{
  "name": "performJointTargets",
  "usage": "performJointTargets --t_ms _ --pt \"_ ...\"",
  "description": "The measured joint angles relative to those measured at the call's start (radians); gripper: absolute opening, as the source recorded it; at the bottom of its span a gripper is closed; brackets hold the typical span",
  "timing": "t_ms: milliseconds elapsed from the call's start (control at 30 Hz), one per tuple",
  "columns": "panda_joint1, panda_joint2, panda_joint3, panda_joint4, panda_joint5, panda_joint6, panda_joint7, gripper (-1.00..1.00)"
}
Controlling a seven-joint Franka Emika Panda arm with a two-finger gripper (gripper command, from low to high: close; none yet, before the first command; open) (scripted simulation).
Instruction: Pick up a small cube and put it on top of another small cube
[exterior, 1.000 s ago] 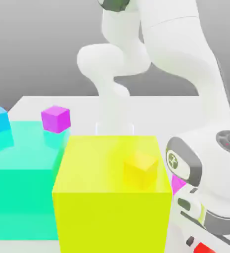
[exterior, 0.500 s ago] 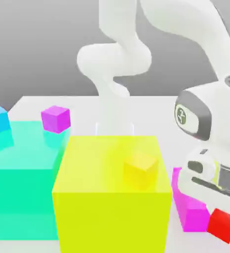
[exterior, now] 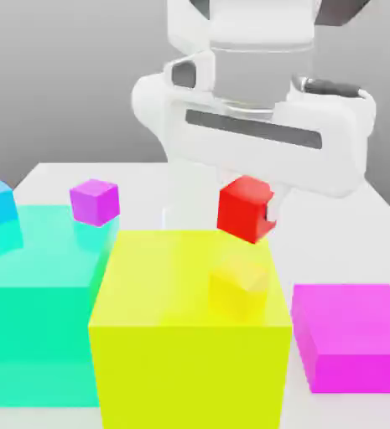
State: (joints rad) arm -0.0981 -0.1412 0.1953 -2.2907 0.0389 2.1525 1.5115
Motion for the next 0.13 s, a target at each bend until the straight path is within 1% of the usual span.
performJointTargets --t_ms 33,133 --pt "0.0 0.013 0.001 -0.02 -0.003 0.033 0.001 1.0" --pt "0.0 0.013 0.001 -0.02 -0.003 0.033 0.001 1.0"
